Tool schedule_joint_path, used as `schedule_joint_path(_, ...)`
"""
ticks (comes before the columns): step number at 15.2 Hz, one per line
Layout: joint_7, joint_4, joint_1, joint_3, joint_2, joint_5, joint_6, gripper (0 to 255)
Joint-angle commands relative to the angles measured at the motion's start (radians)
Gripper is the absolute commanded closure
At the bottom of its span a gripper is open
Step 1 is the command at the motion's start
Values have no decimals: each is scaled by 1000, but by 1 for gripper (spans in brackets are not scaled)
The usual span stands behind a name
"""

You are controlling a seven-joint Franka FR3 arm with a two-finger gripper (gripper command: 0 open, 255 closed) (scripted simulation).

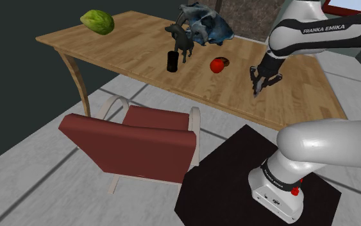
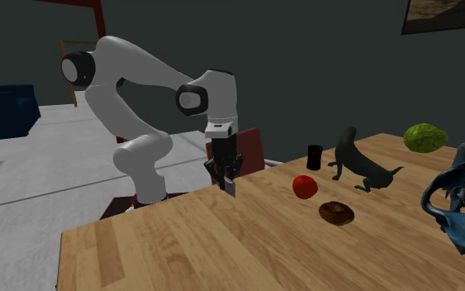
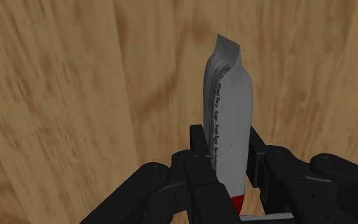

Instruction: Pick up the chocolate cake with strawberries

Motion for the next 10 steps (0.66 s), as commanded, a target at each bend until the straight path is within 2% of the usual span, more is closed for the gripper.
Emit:
schedule_joint_path(1,-2,22,1,2,-11,3,-33,255)
schedule_joint_path(8,-8,105,4,8,-31,11,-136,255)
schedule_joint_path(10,-8,107,4,8,-32,11,-138,255)
